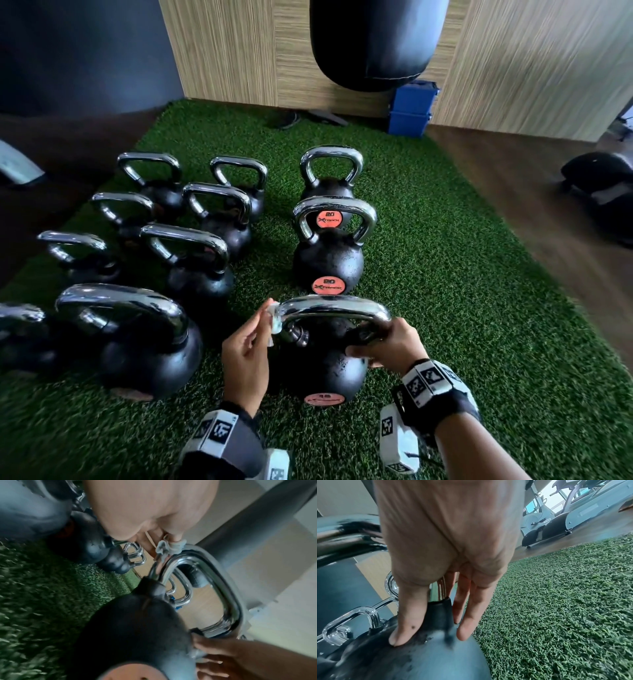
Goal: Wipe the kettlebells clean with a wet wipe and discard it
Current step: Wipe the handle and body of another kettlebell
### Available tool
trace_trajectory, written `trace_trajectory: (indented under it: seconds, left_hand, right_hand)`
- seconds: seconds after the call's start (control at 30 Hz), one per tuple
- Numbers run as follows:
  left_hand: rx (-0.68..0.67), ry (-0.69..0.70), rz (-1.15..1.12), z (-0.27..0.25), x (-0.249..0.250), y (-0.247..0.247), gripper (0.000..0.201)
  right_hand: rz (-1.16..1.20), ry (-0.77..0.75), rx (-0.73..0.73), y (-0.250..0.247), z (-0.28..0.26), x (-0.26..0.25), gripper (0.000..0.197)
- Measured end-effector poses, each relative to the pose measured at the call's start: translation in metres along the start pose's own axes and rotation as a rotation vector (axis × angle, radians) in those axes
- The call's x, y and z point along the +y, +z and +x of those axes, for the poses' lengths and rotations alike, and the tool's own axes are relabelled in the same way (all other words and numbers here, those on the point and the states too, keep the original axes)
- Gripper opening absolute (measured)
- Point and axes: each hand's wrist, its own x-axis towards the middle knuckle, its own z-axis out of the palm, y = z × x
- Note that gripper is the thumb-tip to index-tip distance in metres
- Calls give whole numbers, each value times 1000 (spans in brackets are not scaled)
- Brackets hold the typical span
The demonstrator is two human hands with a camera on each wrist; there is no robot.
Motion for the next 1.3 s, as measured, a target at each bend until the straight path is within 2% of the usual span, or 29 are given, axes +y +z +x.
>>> trace_trajectory:
  seconds: [0.07, 0.13, 0.2, 0.27, 0.37, 0.43, 0.5, 0.57, 0.63, 0.7, 0.8, 0.87, 0.97, 1.03, 1.07, 1.13, 1.2, 1.23, 1.3]
  left_hand:
    - [-16, 2, 5, -1, -4, -4, 31]
    - [-22, -9, 3, -2, -10, -5, 33]
    - [13, -66, -19, -5, -19, -4, 29]
    - [22, -116, -27, -10, -30, -5, 24]
    - [-47, -149, 45, -19, -43, -12, 22]
    - [-68, -130, 97, -23, -47, -14, 30]
    - [-26, -111, 158, -22, -49, -12, 38]
    - [16, -77, 225, -16, -48, -10, 41]
    - [-31, -33, 278, -5, -47, -9, 41]
    - [-98, -17, 337, 10, -45, -7, 41]
    - [-135, 38, 450, 36, -43, 9, 35]
    - [-180, 108, 531, 53, -41, 24, 26]
    - [-312, 126, 593, 71, -36, 44, 24]
    - [-390, 63, 603, 79, -32, 52, 23]
    - [-426, 29, 594, 82, -31, 54, 27]
    - [-505, -68, 536, 88, -31, 50, 41]
    - [-540, -208, 382, 89, -34, 44, 29]
    - [-531, -216, 370, 87, -35, 42, 24]
    - [-459, -134, 460, 80, -38, 42, 27]
  right_hand:
    - [29, 1, -21, -1, 1, 2, 60]
    - [44, -22, -63, -4, 1, 4, 51]
    - [65, -57, -113, -7, 0, 6, 42]
    - [97, -77, -135, -9, -1, 8, 42]
    - [119, -81, -138, -9, 0, 11, 40]
    - [94, -95, -113, -8, 1, 12, 42]
    - [55, -119, -79, -8, 1, 13, 44]
    - [18, -151, -66, -12, -1, 14, 35]
    - [-41, -153, -71, -17, -4, 15, 25]
    - [-160, -159, -96, -27, -9, 15, 22]
    - [-371, -249, -216, -34, -19, 11, 21]
    - [-428, -306, -290, -28, -26, 6, 19]
    - [-403, -367, -354, -14, -31, -3, 17]
    - [-260, -342, -394, -6, -31, -7, 13]
    - [-186, -322, -370, -3, -30, -10, 12]
    - [-55, -274, -220, 7, -23, -14, 11]
    - [3, -277, -29, 15, -14, -18, 8]
    - [-33, -278, 11, 17, -11, -20, 19]
    - [-117, -235, -64, 18, -8, -22, 50]
